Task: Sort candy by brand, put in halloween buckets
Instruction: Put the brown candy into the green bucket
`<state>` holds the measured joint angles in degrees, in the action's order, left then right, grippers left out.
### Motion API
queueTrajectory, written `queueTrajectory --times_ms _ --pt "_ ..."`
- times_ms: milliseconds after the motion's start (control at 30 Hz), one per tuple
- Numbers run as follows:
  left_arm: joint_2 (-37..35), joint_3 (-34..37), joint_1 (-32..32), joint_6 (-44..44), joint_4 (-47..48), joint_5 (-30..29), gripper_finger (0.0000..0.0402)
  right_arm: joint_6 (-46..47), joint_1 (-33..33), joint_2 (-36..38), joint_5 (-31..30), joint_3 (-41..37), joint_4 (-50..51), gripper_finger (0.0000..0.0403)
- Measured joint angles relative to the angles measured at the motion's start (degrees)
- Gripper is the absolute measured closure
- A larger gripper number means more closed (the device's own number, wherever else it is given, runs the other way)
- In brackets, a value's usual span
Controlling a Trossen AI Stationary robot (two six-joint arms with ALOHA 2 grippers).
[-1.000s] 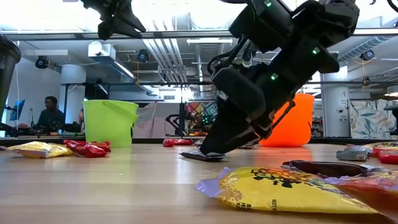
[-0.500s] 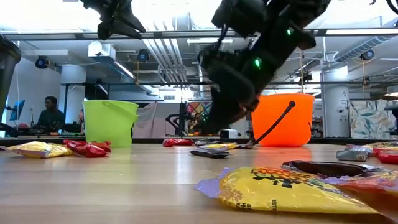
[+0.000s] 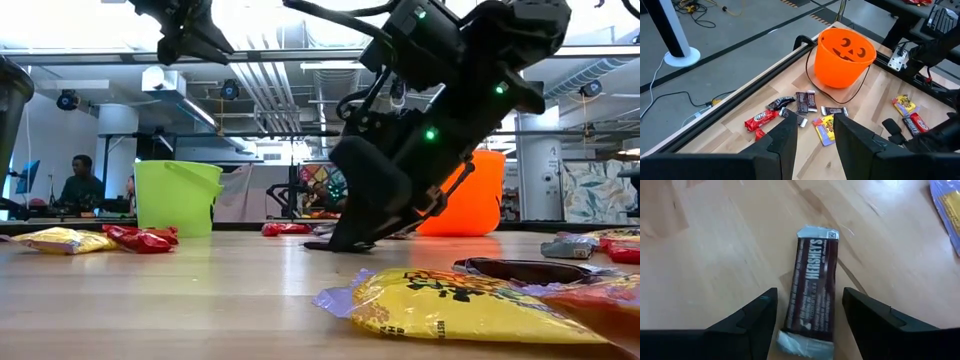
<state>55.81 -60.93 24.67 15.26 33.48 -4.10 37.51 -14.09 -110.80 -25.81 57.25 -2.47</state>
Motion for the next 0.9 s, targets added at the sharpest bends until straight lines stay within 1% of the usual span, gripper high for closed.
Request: queueTrajectory --times_ms 100,167,233,367,500,633,700,733,800,833,867,900 --pt "0.2 0.0 0.0 0.0 0.2 0.1 0.029 -0.9 0.4 -1.5 0.5 0.0 0.1 0.0192" --pt "0.3 0.0 0.0 0.1 0.6 0.1 0.029 -1.1 0.8 -1.7 1.1 0.0 0.2 0.021" --pt "0.3 0.0 0.0 0.1 0.6 0.1 0.029 -1.1 1.1 -1.8 1.7 -0.1 0.2 0.024" --pt "0.3 0.0 0.0 0.2 0.6 0.1 0.029 -1.0 1.5 -1.8 4.2 -0.1 0.3 0.0312" --pt "0.3 0.0 0.0 0.2 0.6 0.1 0.029 -1.0 1.7 -1.6 5.4 -0.1 -0.1 0.0317" --pt "0.3 0.0 0.0 -0.8 1.1 1.3 0.029 -1.9 2.6 1.3 7.3 -0.1 0.0 0.0317" --pt "0.3 0.0 0.0 -3.1 1.2 6.1 0.029 -4.1 3.5 3.8 8.0 -0.3 0.5 0.0318" --pt "0.3 0.0 0.0 -4.8 1.2 10.5 0.029 -5.0 4.0 5.3 8.7 -0.4 1.5 0.0318" --pt "0.3 0.4 0.0 -8.7 1.1 22.4 0.029 -7.2 5.4 8.8 9.0 -0.7 2.5 0.0329" --pt "0.3 0.8 0.0 -9.9 1.0 28.1 0.029 -8.3 6.3 10.8 9.3 -0.6 1.8 0.0355" --pt "0.4 1.4 -0.1 -10.2 0.2 32.3 0.029 -9.4 7.1 13.0 9.5 -0.4 1.3 0.0369" --pt "0.6 2.3 -0.3 -10.0 -1.3 34.5 0.029 -10.5 7.9 15.2 10.2 -0.3 0.9 0.0378"
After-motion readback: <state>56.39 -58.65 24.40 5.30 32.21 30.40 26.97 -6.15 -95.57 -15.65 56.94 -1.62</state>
